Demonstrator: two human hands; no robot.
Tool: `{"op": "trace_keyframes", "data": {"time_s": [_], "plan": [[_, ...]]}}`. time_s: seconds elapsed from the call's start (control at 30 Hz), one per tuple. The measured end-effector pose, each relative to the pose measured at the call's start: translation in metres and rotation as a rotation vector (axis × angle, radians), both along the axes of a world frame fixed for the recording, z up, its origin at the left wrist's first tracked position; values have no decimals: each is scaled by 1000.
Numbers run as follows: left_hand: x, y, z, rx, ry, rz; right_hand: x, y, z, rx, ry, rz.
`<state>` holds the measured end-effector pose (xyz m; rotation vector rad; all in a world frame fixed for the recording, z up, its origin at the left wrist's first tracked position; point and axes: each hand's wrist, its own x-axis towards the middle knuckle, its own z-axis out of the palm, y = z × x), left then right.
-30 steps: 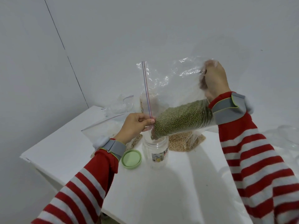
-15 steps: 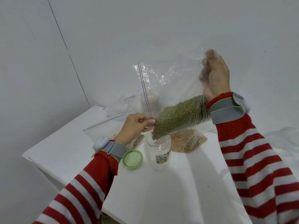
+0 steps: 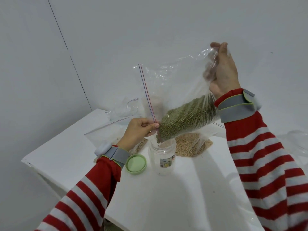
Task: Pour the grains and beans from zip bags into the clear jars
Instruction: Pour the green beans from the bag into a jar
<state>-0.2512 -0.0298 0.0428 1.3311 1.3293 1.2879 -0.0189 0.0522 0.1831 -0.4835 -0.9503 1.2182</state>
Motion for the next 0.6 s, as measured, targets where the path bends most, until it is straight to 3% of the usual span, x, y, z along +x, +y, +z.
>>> {"op": "trace_keyframes", "data": {"time_s": [0.6], "plan": [[-9,-7,-2,-7,32,14,-8,-7,-2,14,15,9]]}}
